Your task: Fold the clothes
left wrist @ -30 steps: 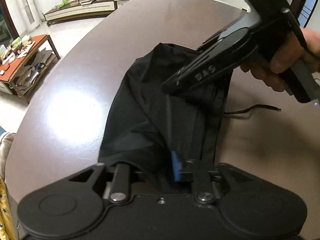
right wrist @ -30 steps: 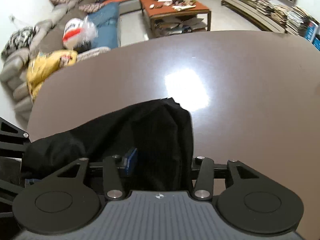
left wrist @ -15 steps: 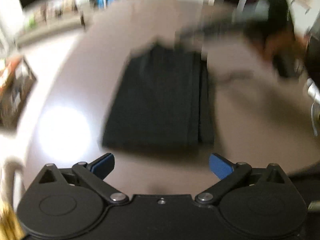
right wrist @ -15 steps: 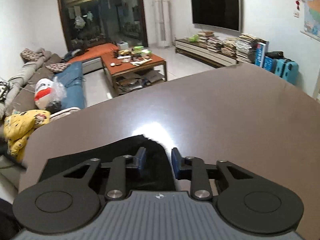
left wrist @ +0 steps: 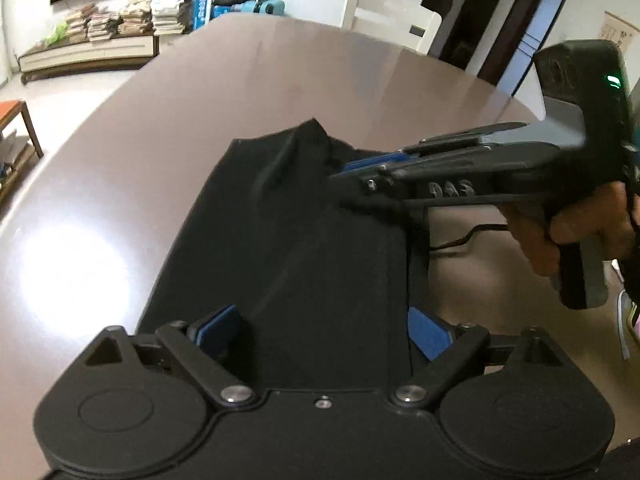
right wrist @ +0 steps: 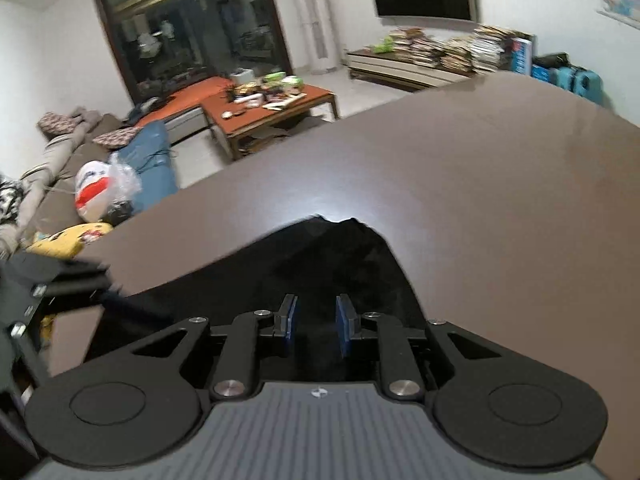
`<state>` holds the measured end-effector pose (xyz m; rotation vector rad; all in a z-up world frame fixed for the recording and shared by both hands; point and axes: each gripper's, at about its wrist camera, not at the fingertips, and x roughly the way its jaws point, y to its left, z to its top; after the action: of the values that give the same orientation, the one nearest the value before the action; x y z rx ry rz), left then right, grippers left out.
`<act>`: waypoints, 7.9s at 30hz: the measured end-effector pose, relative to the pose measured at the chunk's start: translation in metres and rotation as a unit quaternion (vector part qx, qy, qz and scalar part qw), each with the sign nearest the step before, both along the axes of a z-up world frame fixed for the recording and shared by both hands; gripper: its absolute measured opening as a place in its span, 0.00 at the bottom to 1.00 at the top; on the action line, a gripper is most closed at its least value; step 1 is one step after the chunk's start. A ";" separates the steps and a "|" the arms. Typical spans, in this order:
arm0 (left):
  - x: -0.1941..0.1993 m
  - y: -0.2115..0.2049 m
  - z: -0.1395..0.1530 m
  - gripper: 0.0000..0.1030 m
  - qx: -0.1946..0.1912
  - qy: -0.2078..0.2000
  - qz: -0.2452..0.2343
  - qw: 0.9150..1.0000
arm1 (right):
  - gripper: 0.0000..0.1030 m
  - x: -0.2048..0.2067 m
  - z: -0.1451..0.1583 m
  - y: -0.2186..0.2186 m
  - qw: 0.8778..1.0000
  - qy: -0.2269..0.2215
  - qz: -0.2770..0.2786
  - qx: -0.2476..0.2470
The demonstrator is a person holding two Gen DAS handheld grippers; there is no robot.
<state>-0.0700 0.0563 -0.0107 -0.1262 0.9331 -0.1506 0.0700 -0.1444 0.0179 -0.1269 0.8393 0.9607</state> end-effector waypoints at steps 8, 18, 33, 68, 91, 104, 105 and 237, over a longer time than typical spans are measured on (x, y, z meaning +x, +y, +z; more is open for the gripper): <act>0.001 -0.009 0.019 0.89 0.005 -0.001 -0.021 1.000 | 0.21 -0.006 0.004 -0.005 0.999 -0.021 -0.017 0.036; -0.001 -0.002 0.009 0.90 0.011 0.012 -0.058 0.998 | 0.12 0.006 -0.024 0.025 0.999 -0.035 0.010 -0.009; -0.003 0.003 0.021 0.92 0.007 -0.017 -0.069 0.997 | 0.11 -0.013 -0.012 -0.020 0.996 -0.052 -0.066 0.002; 0.126 0.017 0.007 0.16 0.008 -0.016 -0.042 0.999 | 0.19 -0.023 -0.042 -0.056 0.967 0.054 -0.241 0.068; 0.160 -0.001 0.020 0.39 0.104 0.012 -0.004 0.994 | 0.18 -0.035 -0.014 -0.032 0.988 -0.034 -0.139 0.050; 0.162 -0.012 0.019 0.46 0.121 0.015 -0.016 0.992 | 0.17 -0.035 -0.021 -0.027 0.992 -0.034 -0.120 0.034; 0.162 -0.011 0.022 0.46 0.121 0.017 -0.013 0.992 | 0.17 -0.037 -0.019 -0.027 0.991 -0.037 -0.121 0.038; -0.019 0.065 -0.006 0.22 -0.247 0.124 0.266 0.923 | 0.12 0.131 -0.017 0.023 0.976 0.133 0.174 -0.008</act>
<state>-0.0894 0.1218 -0.0170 -0.8773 1.0648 0.1432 0.2008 -0.1216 0.0013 -0.1644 1.0942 1.3201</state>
